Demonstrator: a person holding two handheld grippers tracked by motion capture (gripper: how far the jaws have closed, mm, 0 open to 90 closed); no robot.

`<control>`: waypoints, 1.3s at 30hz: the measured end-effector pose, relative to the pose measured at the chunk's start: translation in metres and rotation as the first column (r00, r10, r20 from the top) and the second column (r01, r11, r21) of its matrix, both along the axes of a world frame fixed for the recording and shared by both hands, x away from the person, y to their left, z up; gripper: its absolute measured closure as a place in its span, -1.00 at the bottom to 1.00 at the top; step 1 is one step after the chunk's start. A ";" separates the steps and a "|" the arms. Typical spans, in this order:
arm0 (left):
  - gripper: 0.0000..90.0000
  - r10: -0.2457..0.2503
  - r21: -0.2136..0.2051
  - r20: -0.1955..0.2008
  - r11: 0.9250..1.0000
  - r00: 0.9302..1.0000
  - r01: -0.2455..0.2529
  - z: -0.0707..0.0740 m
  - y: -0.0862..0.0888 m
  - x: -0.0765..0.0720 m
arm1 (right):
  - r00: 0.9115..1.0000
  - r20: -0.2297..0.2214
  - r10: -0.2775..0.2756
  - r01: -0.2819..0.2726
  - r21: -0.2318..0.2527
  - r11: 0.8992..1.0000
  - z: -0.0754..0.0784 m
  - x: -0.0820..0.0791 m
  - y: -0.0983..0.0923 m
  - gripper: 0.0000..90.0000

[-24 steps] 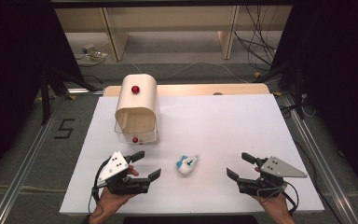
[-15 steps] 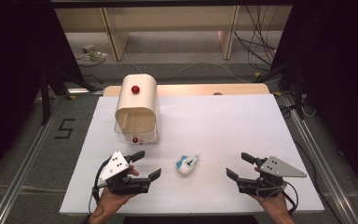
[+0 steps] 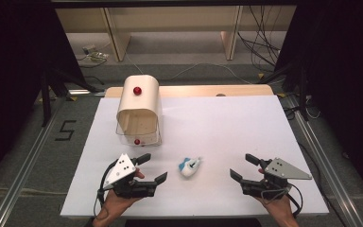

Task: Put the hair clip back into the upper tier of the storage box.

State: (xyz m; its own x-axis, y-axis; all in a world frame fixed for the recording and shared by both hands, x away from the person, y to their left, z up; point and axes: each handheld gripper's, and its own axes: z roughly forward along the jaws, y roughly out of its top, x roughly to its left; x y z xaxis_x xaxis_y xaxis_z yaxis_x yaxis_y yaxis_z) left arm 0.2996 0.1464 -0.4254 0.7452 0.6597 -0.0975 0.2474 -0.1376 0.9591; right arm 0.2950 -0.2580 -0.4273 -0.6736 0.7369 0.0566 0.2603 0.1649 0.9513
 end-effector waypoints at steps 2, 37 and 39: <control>-0.65 0.001 0.001 -0.004 1.000 1.000 -0.001 0.001 -0.001 0.001 | 1.000 -0.004 -0.001 0.001 0.005 1.000 0.000 0.000 0.000 -0.48; -0.65 -0.010 0.226 -0.125 0.973 0.992 0.038 0.003 -0.044 0.029 | 1.000 -0.012 -0.002 0.002 -0.002 1.000 -0.001 0.003 0.001 -0.48; -0.65 -0.012 0.227 -0.139 0.973 0.990 0.044 0.003 -0.047 0.030 | 1.000 -0.011 -0.002 0.002 -0.005 1.000 -0.001 0.004 0.002 -0.48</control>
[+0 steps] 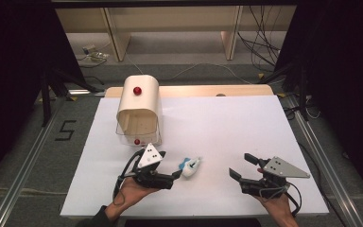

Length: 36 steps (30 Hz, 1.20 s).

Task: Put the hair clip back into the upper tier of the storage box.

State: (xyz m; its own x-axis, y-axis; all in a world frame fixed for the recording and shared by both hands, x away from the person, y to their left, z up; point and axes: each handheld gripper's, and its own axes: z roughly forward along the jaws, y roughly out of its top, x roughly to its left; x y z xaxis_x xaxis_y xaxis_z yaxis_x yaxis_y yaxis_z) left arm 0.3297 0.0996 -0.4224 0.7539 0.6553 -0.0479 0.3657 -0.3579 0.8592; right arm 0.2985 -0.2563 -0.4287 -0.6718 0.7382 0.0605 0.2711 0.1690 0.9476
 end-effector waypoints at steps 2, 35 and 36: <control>-0.64 0.010 0.024 -0.010 1.000 1.000 -0.009 0.001 -0.006 0.003 | 1.000 0.000 0.001 -0.001 -0.002 1.000 0.000 0.000 0.000 -0.48; -0.61 -0.043 0.251 -0.126 0.965 0.991 0.074 -0.036 -0.064 0.043 | 1.000 -0.008 0.014 -0.015 -0.022 1.000 -0.003 0.002 0.002 -0.47; -0.60 -0.043 0.251 -0.126 0.965 0.991 0.074 -0.036 -0.064 0.043 | 1.000 -0.008 0.014 -0.015 -0.022 1.000 -0.003 0.002 0.002 -0.47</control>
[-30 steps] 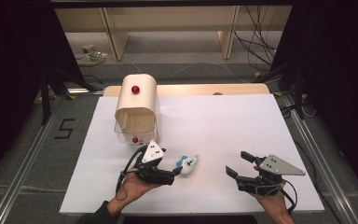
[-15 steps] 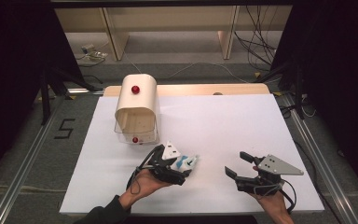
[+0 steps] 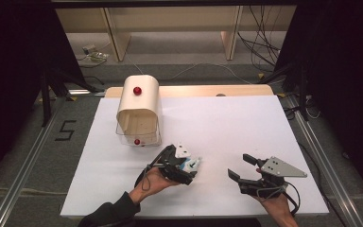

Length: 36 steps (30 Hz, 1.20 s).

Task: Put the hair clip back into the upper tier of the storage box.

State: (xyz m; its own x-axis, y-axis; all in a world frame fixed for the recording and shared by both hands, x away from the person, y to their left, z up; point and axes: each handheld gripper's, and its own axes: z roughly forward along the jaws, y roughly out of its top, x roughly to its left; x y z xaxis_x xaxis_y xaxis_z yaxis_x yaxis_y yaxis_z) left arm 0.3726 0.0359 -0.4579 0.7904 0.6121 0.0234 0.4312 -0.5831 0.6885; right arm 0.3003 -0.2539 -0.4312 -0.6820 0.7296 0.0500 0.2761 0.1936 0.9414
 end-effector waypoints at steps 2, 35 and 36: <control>-0.56 -0.016 0.017 -0.001 1.000 1.000 0.016 -0.001 -0.004 0.001 | 1.000 0.000 0.000 0.000 -0.001 1.000 0.000 0.000 0.000 -0.47; 0.04 0.005 0.038 -0.008 0.999 1.000 -0.005 -0.004 -0.006 0.009 | 1.000 -0.001 -0.002 0.002 -0.012 1.000 0.000 0.000 0.000 -0.44; 0.04 0.005 0.038 -0.008 0.999 1.000 -0.005 -0.004 -0.006 0.009 | 1.000 -0.001 -0.002 0.002 -0.012 1.000 0.000 0.000 0.000 -0.44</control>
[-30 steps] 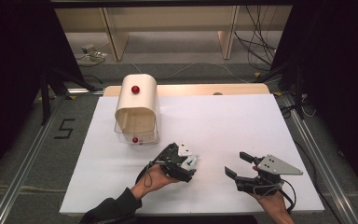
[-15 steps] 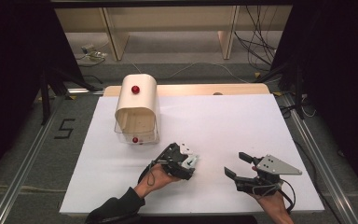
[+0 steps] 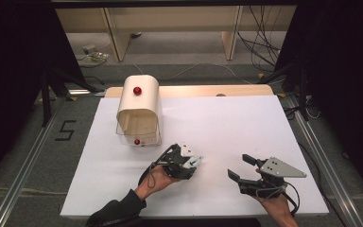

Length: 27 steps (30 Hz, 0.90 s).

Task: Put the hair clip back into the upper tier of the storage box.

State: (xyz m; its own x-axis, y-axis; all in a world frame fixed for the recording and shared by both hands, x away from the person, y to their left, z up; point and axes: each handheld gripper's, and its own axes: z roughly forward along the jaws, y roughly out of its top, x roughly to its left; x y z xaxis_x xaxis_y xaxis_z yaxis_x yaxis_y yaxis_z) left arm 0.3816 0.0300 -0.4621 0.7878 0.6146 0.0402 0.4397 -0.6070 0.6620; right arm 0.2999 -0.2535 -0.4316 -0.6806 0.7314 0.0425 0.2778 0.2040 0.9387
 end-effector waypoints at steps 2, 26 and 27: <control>0.04 0.004 -0.027 -0.002 1.000 1.000 -0.004 0.004 0.002 -0.001 | 1.000 0.002 0.001 -0.001 0.004 1.000 0.000 0.000 0.000 -0.44; 0.04 0.018 -0.138 0.041 0.990 0.999 -0.012 0.044 0.034 -0.007 | 1.000 0.006 0.004 -0.004 -0.004 1.000 0.000 0.000 0.001 -0.44; 0.04 0.015 -0.144 0.044 0.990 0.999 -0.008 0.048 0.036 -0.009 | 1.000 0.005 0.003 -0.003 -0.008 1.000 0.000 0.000 0.001 -0.44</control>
State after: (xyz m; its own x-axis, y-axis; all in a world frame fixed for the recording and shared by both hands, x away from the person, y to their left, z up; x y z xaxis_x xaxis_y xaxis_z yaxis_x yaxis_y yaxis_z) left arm 0.3730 0.0656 -0.4144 0.7802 0.6254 -0.0143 0.4140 -0.4990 0.7613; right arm 0.2995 -0.2529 -0.4319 -0.6832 0.7295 0.0337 0.2729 0.2122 0.9384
